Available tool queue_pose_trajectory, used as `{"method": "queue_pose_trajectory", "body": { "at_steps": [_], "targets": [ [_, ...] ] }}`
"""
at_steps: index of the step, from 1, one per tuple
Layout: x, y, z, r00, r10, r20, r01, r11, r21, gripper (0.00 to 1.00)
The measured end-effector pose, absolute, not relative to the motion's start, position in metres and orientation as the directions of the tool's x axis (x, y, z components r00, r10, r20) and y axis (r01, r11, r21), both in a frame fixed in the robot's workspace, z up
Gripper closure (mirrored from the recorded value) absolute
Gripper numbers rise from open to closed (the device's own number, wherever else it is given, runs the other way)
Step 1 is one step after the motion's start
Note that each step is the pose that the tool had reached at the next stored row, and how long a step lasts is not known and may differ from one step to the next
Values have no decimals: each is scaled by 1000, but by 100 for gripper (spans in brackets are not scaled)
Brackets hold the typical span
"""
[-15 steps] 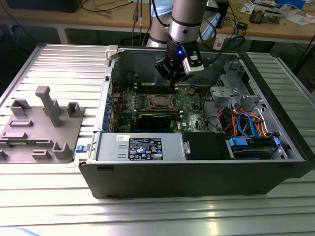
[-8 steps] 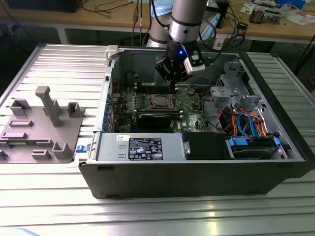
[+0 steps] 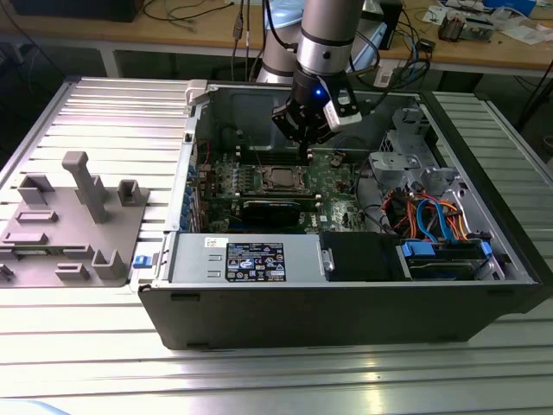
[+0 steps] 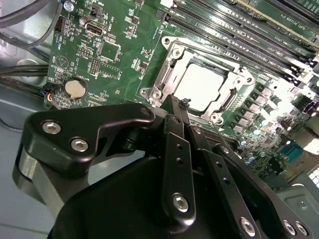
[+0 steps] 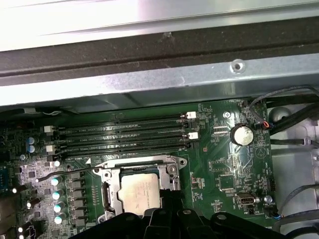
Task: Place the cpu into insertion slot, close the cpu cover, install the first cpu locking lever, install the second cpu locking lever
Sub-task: 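Install the first cpu locking lever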
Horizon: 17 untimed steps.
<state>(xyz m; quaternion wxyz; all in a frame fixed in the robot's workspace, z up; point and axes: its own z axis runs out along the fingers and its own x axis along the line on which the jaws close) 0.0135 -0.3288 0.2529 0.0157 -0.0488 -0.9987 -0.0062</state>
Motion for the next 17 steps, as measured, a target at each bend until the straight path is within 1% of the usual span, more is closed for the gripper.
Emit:
{"method": "queue_pose_trajectory", "body": {
  "at_steps": [14, 16, 17],
  "targets": [
    [13, -329, 253, -998, 54, 32, 54, 998, 10, 89],
    [13, -329, 253, -999, -34, 32, -33, 999, 10, 89],
    [13, -329, 253, -998, -56, 32, -56, 998, 3, 89]
  ]
}}
